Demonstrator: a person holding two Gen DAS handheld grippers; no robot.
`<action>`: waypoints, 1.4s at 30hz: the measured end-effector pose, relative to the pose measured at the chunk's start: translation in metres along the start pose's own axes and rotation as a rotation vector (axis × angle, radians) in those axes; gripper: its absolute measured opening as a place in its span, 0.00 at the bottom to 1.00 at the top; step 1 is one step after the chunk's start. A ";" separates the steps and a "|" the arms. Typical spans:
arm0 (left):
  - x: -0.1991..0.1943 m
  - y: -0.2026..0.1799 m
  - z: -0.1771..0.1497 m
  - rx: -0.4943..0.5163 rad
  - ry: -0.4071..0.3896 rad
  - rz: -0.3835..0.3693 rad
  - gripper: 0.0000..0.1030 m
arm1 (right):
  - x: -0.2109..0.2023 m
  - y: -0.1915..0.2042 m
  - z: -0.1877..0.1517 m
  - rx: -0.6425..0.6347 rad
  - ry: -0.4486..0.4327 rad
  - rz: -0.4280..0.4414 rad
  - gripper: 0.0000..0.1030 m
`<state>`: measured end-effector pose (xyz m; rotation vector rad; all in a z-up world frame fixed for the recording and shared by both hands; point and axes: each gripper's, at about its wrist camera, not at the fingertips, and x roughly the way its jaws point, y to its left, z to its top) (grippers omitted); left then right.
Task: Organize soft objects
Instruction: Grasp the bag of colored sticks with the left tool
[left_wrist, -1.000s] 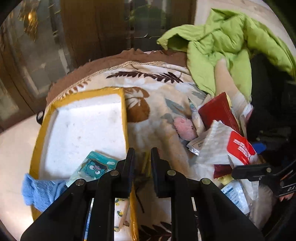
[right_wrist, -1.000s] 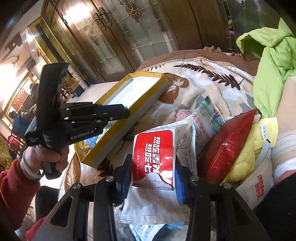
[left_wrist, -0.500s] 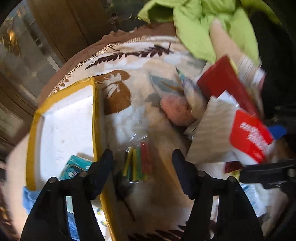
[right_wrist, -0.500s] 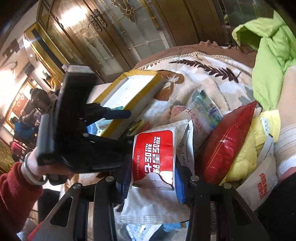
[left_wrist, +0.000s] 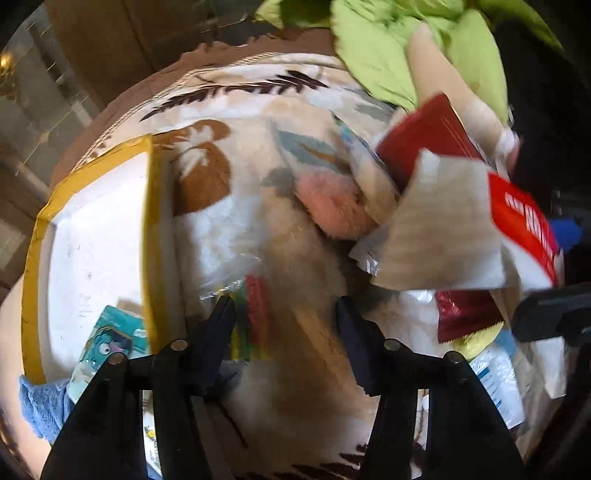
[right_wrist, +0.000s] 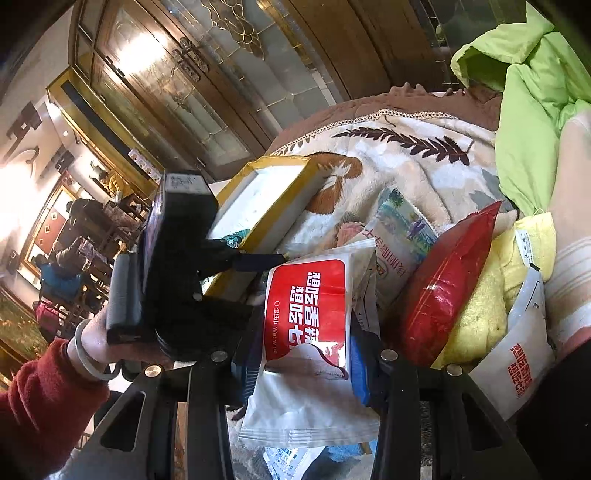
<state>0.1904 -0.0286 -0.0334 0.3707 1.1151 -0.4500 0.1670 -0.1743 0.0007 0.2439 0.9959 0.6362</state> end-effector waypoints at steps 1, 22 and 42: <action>-0.004 0.004 0.000 -0.022 -0.012 -0.009 0.55 | 0.000 0.000 0.000 0.000 -0.001 0.000 0.40; 0.002 0.006 0.012 0.292 0.001 -0.113 0.57 | -0.010 -0.015 0.004 0.080 -0.030 0.050 0.40; 0.012 0.010 0.013 0.452 0.074 -0.108 0.09 | -0.012 -0.009 0.005 0.079 -0.050 0.073 0.40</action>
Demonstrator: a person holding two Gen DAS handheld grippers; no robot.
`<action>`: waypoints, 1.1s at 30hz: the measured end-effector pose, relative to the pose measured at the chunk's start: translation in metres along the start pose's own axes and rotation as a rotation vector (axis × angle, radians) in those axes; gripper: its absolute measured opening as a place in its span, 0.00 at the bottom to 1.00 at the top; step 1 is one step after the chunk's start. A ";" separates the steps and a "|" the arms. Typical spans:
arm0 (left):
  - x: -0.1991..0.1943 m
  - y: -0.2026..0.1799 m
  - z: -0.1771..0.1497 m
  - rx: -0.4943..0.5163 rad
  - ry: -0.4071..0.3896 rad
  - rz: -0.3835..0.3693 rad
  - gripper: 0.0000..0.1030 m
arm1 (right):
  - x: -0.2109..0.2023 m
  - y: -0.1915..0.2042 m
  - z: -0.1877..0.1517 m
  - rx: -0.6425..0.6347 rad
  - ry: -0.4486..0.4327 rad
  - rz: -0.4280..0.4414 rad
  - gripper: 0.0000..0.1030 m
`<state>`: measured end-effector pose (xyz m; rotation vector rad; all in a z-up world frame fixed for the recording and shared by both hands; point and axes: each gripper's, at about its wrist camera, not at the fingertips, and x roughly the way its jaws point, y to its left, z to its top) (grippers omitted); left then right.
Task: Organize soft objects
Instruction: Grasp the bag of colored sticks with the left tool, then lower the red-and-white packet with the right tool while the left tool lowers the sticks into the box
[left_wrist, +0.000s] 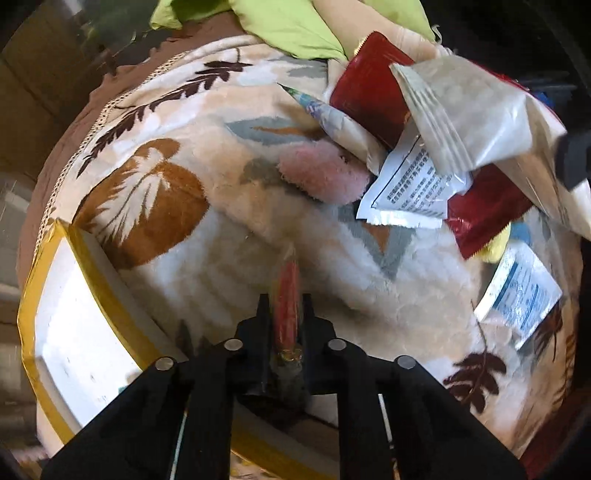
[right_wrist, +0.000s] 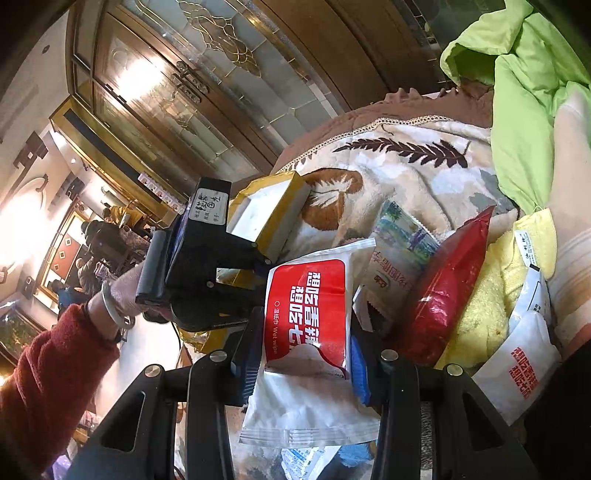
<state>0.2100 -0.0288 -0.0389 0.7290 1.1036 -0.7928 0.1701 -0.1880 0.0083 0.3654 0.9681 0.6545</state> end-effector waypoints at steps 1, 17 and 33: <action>-0.001 -0.004 -0.001 0.003 -0.012 0.016 0.09 | -0.001 0.001 0.000 0.000 -0.004 0.000 0.40; -0.107 0.029 -0.087 -0.434 -0.262 0.242 0.09 | 0.041 0.070 0.019 -0.005 0.015 0.107 0.40; -0.075 0.074 -0.151 -0.744 -0.259 0.260 0.30 | 0.174 0.124 0.040 0.026 0.019 -0.011 0.44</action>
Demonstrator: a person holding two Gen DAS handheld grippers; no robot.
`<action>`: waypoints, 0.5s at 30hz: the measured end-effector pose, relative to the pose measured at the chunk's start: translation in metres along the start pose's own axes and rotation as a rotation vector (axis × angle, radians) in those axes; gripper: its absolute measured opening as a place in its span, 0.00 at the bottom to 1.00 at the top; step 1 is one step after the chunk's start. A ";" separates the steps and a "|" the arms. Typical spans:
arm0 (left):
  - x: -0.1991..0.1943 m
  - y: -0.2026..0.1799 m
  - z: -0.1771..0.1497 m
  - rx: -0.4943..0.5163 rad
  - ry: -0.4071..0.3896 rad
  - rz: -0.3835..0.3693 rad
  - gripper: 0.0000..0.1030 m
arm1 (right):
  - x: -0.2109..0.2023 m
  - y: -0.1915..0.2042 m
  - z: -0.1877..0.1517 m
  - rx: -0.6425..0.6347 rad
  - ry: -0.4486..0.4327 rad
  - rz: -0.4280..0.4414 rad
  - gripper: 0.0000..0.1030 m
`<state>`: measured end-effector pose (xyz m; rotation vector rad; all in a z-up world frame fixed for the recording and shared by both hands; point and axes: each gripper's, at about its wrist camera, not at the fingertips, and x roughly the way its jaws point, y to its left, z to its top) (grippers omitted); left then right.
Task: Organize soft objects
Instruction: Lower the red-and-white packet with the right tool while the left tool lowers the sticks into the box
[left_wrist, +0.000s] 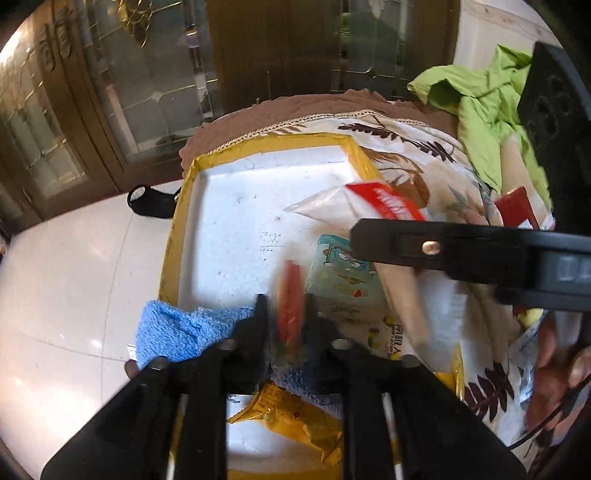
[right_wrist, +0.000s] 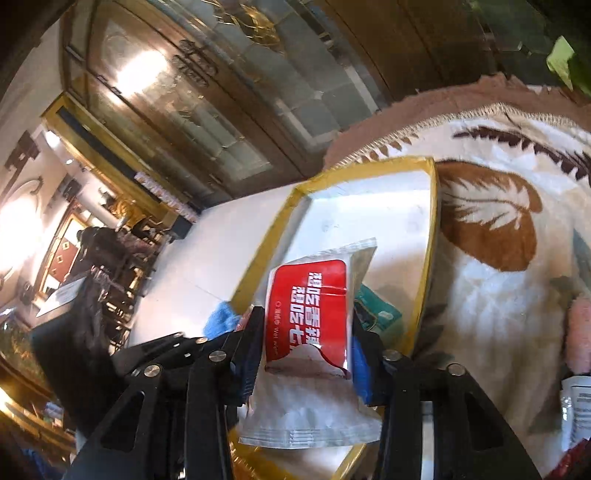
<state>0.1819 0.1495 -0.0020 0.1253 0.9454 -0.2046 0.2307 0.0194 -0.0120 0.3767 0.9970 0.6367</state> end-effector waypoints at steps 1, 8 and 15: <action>-0.001 -0.001 -0.003 -0.006 -0.006 0.001 0.36 | 0.005 -0.003 0.000 0.009 0.015 0.005 0.45; -0.009 0.000 -0.009 -0.032 -0.052 0.026 0.60 | -0.016 -0.009 -0.002 0.016 -0.018 0.039 0.57; -0.047 0.001 -0.012 -0.079 -0.148 0.120 0.70 | -0.064 -0.019 -0.011 0.049 -0.055 0.100 0.58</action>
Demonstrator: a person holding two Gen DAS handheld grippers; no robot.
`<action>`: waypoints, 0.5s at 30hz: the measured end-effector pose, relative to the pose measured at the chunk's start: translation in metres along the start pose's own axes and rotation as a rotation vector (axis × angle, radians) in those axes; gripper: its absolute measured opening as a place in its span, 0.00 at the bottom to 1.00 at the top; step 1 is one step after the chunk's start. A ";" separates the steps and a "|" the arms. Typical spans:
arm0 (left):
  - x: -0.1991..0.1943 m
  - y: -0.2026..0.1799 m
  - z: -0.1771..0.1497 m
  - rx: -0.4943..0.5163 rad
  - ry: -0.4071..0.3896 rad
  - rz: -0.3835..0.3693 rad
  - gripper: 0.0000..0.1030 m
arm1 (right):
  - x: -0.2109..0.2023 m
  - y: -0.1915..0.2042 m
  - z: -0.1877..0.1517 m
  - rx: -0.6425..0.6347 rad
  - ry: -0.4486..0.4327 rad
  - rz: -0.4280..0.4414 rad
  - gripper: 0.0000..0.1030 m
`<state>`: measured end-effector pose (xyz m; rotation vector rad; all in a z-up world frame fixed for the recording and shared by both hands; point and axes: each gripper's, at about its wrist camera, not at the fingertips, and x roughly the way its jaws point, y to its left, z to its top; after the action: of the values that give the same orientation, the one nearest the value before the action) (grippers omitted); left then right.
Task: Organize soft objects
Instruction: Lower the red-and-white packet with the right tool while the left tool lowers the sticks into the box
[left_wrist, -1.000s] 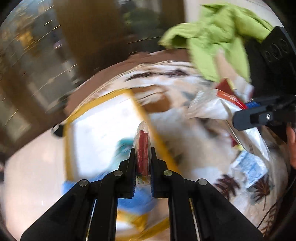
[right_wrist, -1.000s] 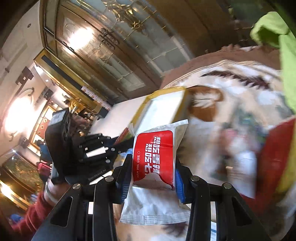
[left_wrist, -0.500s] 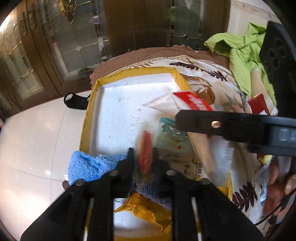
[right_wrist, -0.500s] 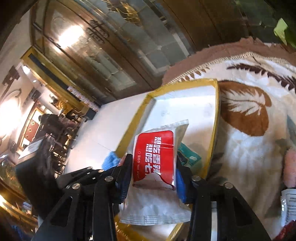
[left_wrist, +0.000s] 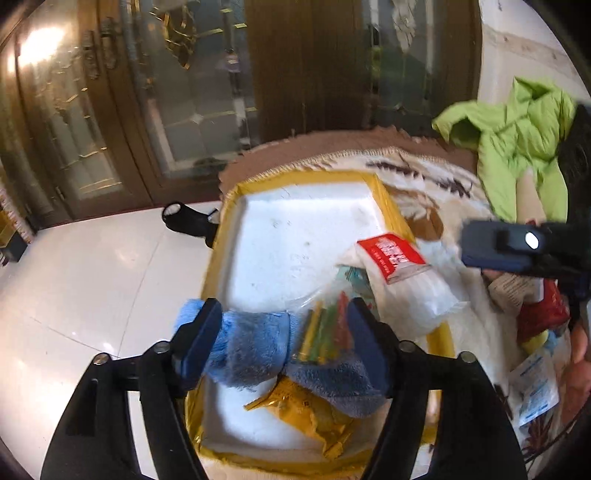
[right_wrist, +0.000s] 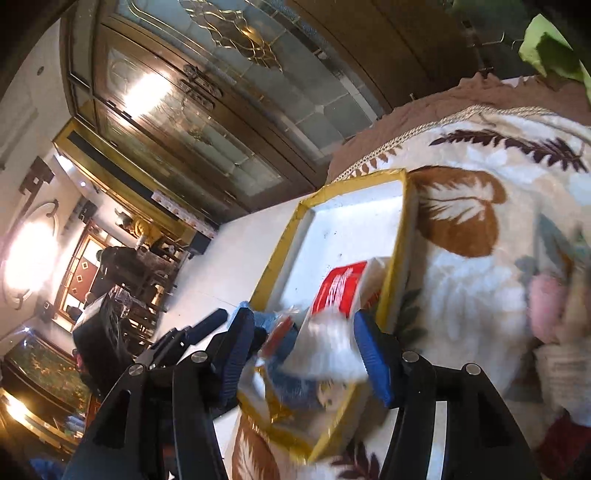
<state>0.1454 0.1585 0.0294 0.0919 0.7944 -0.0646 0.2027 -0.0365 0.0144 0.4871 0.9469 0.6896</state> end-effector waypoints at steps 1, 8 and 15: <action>-0.005 -0.001 -0.001 -0.004 -0.009 0.002 0.70 | -0.008 -0.001 -0.004 -0.005 -0.002 0.003 0.58; -0.034 -0.024 -0.011 -0.020 -0.059 0.019 0.71 | -0.068 -0.018 -0.034 -0.003 -0.012 -0.005 0.60; -0.043 -0.064 -0.026 -0.024 -0.034 0.028 0.73 | -0.118 -0.025 -0.060 -0.046 -0.020 -0.059 0.61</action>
<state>0.0911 0.0982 0.0385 0.0789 0.7595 -0.0298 0.1116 -0.1334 0.0344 0.4236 0.9212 0.6510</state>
